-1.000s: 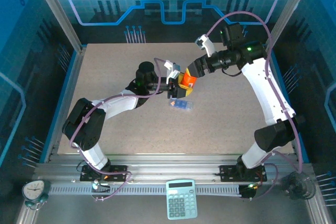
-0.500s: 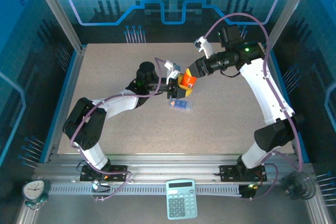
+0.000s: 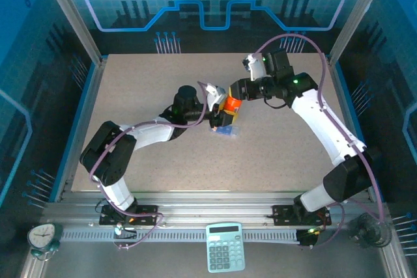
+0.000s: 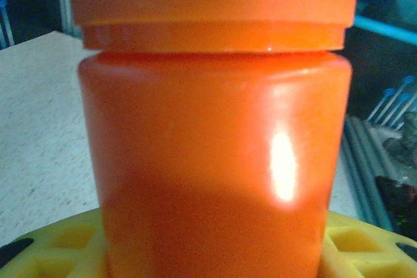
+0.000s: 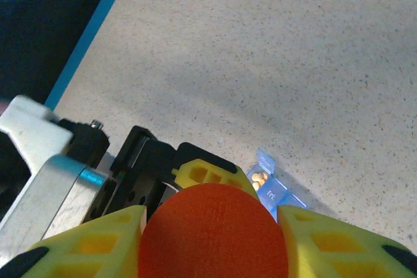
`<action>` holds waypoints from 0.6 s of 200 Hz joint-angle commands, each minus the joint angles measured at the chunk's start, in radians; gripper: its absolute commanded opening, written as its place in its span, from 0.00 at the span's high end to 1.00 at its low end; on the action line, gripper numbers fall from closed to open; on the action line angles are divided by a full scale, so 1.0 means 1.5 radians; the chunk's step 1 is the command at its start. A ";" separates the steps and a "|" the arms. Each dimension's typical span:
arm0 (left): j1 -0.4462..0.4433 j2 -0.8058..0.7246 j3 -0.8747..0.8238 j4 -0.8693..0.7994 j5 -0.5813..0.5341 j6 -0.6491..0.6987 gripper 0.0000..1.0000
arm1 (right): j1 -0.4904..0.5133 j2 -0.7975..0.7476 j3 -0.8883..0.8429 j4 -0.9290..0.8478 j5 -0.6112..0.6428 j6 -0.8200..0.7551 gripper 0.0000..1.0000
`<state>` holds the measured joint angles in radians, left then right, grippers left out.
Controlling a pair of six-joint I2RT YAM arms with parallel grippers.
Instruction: Sort the pills into containers
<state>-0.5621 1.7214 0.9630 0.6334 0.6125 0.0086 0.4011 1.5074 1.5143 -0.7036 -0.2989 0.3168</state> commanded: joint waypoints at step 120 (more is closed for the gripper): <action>0.032 -0.002 0.043 0.192 0.100 -0.092 1.00 | -0.145 -0.041 0.065 0.051 -0.291 -0.012 0.15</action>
<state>-0.5335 1.7214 0.9771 0.8520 0.6365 -0.0563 0.2256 1.4952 1.6428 -0.6907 -0.5568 0.3622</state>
